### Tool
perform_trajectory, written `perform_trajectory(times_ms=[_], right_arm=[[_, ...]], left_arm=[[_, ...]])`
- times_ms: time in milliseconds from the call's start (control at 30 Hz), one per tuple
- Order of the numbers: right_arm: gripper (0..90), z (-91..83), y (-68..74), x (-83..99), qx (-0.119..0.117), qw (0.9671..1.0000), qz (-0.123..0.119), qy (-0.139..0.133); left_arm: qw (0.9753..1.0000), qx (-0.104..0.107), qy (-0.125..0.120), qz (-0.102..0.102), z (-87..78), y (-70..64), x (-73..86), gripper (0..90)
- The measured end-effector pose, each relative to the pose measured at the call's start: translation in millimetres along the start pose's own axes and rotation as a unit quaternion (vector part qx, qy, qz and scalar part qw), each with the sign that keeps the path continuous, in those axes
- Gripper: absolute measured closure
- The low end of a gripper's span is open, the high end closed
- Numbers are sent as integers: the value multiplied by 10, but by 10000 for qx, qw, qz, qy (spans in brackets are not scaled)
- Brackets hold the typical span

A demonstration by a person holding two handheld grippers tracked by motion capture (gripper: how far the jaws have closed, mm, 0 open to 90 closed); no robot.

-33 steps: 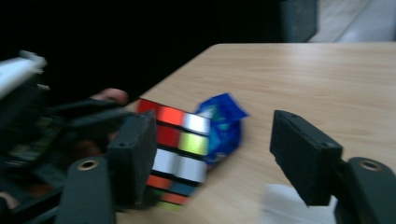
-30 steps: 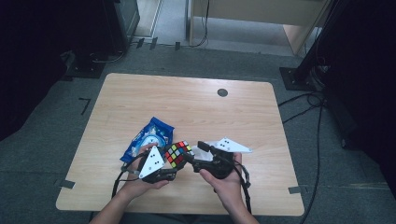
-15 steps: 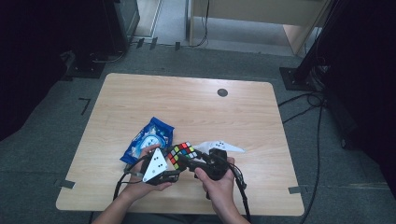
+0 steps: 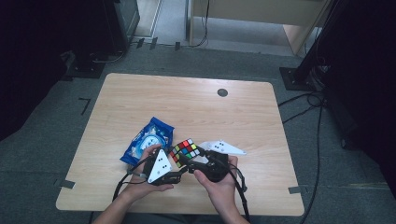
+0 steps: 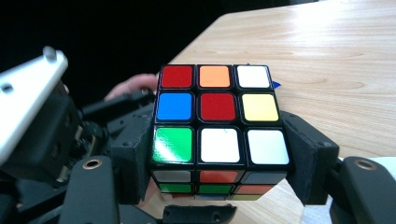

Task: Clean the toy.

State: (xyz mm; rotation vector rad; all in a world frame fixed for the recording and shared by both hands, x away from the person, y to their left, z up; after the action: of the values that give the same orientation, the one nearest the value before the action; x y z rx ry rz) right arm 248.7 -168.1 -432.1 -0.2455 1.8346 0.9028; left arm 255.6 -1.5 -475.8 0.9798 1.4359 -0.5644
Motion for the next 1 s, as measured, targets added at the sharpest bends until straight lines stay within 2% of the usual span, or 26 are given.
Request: perform_trajectory(times_ms=[67,133,233,367,467,533,633,833,1000], right_arm=[[341,-38,-51,-45,-66,9997,244,-16],[341,-66,-95,-78,-123,9994,316,63],[341,-80,-116,-93,-221,9989,346,228],[341,-71,-125,-99,-282,9985,315,353],[340,-63,-120,-103,-350,9980,284,448],[340,-54,-117,-94,-416,9973,326,504],[340,-42,-118,-81,-418,9971,294,569],[339,-21,-138,-66,-458,9957,406,702],[340,37,-128,-2,-541,9929,443,960]], left_arm=[[9999,31,1,107,-17,15,18,328],[9997,-72,60,221,-20,36,47,371],[9997,-106,-36,223,-40,58,32,382],[9992,-115,5,383,-42,27,21,377],[9990,-107,-6,436,-33,-10,8,336],[9989,-117,20,445,-20,-30,-11,250],[9986,-188,46,501,-4,-52,-14,196],[9980,-178,57,597,5,-91,-24,158],[9979,-29,-19,641,16,-157,-53,149]])
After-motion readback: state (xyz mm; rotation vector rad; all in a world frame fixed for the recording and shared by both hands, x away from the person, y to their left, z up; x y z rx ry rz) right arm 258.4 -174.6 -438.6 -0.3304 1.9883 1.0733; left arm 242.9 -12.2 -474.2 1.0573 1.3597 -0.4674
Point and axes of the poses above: each handheld gripper's, and its own axes: z roughly forward along the jaws, x roughly out of its underside, y roughly to its left, the point moved 3 cm from there along z, roughly forward along the jaws, and after that the axes turned 12 degrees about -y, right-handed, at the moved point
